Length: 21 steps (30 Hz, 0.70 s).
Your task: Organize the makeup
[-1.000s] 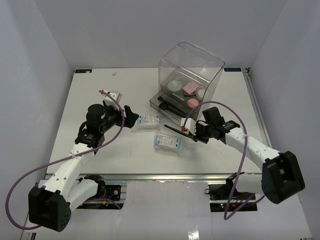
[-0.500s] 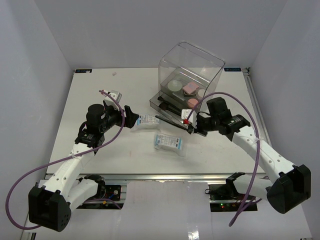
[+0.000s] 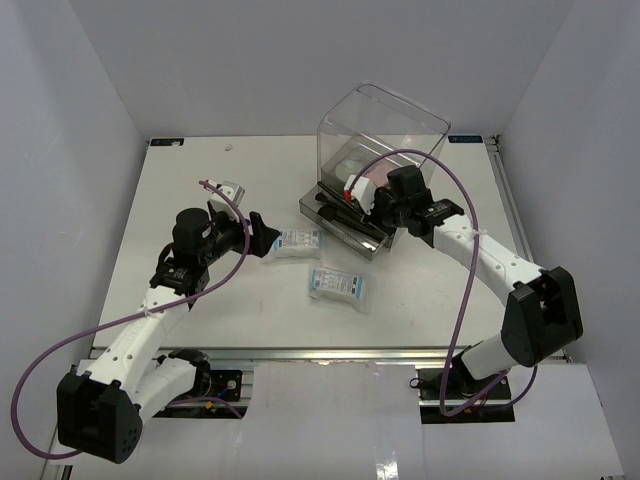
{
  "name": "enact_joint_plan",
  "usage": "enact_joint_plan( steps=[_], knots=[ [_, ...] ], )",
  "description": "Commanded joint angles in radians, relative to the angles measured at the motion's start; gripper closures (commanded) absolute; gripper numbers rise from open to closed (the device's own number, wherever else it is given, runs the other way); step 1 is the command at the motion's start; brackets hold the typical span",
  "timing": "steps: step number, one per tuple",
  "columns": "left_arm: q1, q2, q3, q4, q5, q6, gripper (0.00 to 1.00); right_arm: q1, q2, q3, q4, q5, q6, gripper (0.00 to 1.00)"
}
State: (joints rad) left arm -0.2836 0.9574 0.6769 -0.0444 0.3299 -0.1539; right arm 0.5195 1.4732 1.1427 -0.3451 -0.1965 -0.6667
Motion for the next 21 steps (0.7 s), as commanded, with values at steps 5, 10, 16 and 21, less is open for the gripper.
enact_joint_plan(
  steps=[5, 10, 16, 21],
  knots=[
    [0.0, -0.024, -0.008, 0.011, 0.017, 0.008, 0.02, 0.013, 0.022, 0.016, 0.07, 0.076, 0.036, 0.69],
    [0.0, -0.023, -0.007, 0.011, 0.018, 0.008, 0.02, 0.017, 0.006, 0.005, 0.071, 0.073, 0.041, 0.62],
    [0.0, -0.027, -0.008, 0.009, 0.017, 0.008, 0.02, 0.038, -0.033, 0.023, 0.01, -0.114, 0.022, 0.72],
    [0.0, -0.036, -0.007, 0.008, -0.003, 0.01, 0.02, 0.126, -0.017, 0.041, -0.064, -0.251, -0.034, 0.86]
  ],
)
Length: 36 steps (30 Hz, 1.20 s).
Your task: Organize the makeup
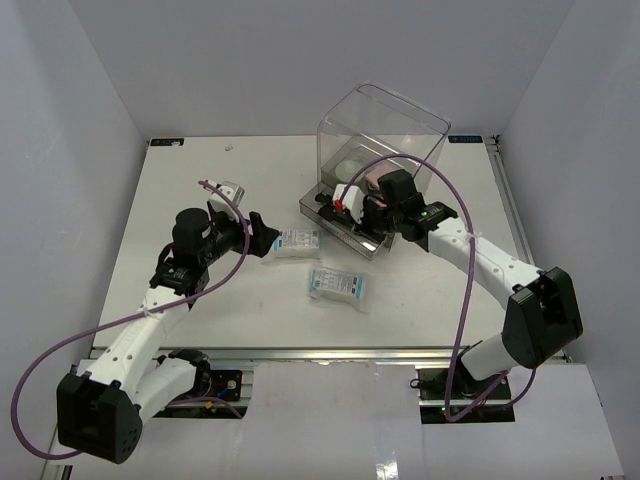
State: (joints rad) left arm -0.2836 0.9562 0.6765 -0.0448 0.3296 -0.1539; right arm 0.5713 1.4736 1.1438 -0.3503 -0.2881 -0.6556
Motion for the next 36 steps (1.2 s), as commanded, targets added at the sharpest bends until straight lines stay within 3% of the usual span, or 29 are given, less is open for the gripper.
enact_joint_plan(
  steps=[1, 5, 9, 15, 21, 29, 36],
  knots=[
    [0.0, -0.038, -0.007, 0.009, -0.009, 0.011, 0.02, 0.101, -0.006, 0.038, -0.059, -0.147, -0.048, 0.86],
    [0.001, -0.069, -0.012, 0.008, -0.063, 0.015, 0.02, 0.212, 0.093, 0.077, -0.053, -0.019, -0.022, 0.91],
    [0.001, -0.132, -0.032, 0.021, -0.157, 0.018, 0.02, 0.306, 0.25, 0.174, -0.029, 0.277, 0.07, 0.92],
    [0.003, -0.186, -0.052, 0.037, -0.214, 0.022, 0.02, 0.325, 0.433, 0.32, -0.026, 0.599, 0.154, 0.92],
    [0.006, -0.186, -0.051, 0.036, -0.192, 0.02, 0.02, 0.318, 0.461, 0.322, 0.015, 0.745, 0.127, 0.91],
    [0.009, -0.173, -0.049, 0.037, -0.157, 0.017, 0.02, 0.254, 0.468, 0.334, 0.043, 0.795, 0.083, 0.69],
    [0.009, -0.157, -0.053, 0.077, -0.093, 0.014, 0.02, 0.214, 0.481, 0.345, 0.044, 0.792, 0.055, 0.59]
  ],
)
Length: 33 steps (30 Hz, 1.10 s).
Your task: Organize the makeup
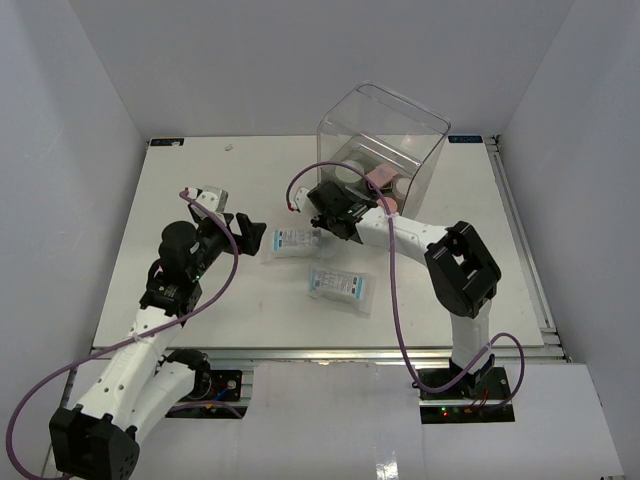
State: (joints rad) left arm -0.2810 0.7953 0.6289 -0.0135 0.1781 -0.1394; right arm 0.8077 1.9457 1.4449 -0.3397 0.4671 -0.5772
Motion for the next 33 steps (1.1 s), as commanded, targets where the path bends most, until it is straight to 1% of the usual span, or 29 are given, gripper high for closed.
enact_joint_plan(
  steps=[1, 6, 10, 12, 13, 15, 17, 18, 19, 20, 22, 23, 24, 25, 26, 27, 29, 30, 31, 33],
  knots=[
    [0.006, 0.007, -0.006, 0.048, 0.076, 0.0, 0.02, -0.025, 0.009, 0.045, 0.033, 0.039, -0.026, 0.59],
    [0.006, 0.021, -0.011, 0.063, 0.142, -0.003, 0.02, -0.05, 0.002, 0.035, 0.047, 0.059, -0.044, 0.5],
    [0.006, 0.02, -0.016, 0.09, 0.216, -0.004, 0.02, -0.059, -0.017, 0.009, 0.059, 0.058, -0.055, 0.48],
    [0.006, 0.018, -0.023, 0.107, 0.257, -0.011, 0.02, -0.059, -0.04, -0.006, 0.054, 0.026, -0.051, 0.48],
    [0.006, 0.019, -0.028, 0.124, 0.297, -0.016, 0.02, -0.059, -0.06, -0.02, 0.038, -0.024, -0.044, 0.48],
    [0.006, 0.026, -0.04, 0.161, 0.369, -0.034, 0.02, -0.059, -0.118, -0.031, -0.033, -0.194, -0.013, 0.49],
    [0.006, 0.046, -0.05, 0.208, 0.436, -0.076, 0.02, -0.059, -0.222, -0.053, -0.127, -0.485, -0.005, 0.49],
    [0.006, 0.06, -0.058, 0.243, 0.466, -0.108, 0.02, -0.06, -0.282, -0.074, -0.15, -0.598, -0.022, 0.49],
    [0.006, 0.079, -0.069, 0.29, 0.5, -0.151, 0.02, -0.061, -0.337, -0.104, -0.172, -0.68, -0.042, 0.49],
    [0.006, 0.114, -0.087, 0.362, 0.532, -0.223, 0.02, -0.073, -0.4, -0.144, -0.175, -0.76, -0.05, 0.49],
    [0.006, 0.224, -0.109, 0.543, 0.573, -0.356, 0.02, -0.143, -0.49, -0.2, -0.178, -0.889, -0.071, 0.51],
    [0.005, 0.26, -0.119, 0.597, 0.58, -0.459, 0.02, -0.173, -0.538, -0.227, -0.179, -0.967, -0.073, 0.51],
    [0.001, 0.318, -0.126, 0.675, 0.581, -0.546, 0.02, -0.228, -0.577, -0.249, -0.178, -1.036, -0.076, 0.52],
    [-0.011, 0.381, -0.124, 0.75, 0.561, -0.617, 0.02, -0.291, -0.616, -0.27, -0.176, -1.111, -0.084, 0.54],
    [-0.028, 0.424, -0.118, 0.789, 0.523, -0.691, 0.02, -0.338, -0.664, -0.295, -0.172, -1.206, -0.092, 0.54],
    [-0.059, 0.454, -0.107, 0.803, 0.493, -0.722, 0.02, -0.387, -0.692, -0.33, -0.168, -1.253, -0.101, 0.56],
    [-0.122, 0.543, -0.033, 0.772, 0.391, -0.73, 0.02, -0.472, -0.76, -0.423, -0.123, -1.333, -0.097, 0.58],
    [-0.149, 0.591, 0.01, 0.747, 0.342, -0.733, 0.02, -0.494, -0.794, -0.452, -0.089, -1.369, -0.083, 0.6],
    [-0.171, 0.638, 0.048, 0.725, 0.304, -0.753, 0.03, -0.513, -0.823, -0.475, -0.04, -1.401, -0.05, 0.61],
    [-0.213, 0.748, 0.123, 0.687, 0.227, -0.833, 0.06, -0.6, -0.889, -0.582, 0.078, -1.485, 0.037, 0.63]
  ],
)
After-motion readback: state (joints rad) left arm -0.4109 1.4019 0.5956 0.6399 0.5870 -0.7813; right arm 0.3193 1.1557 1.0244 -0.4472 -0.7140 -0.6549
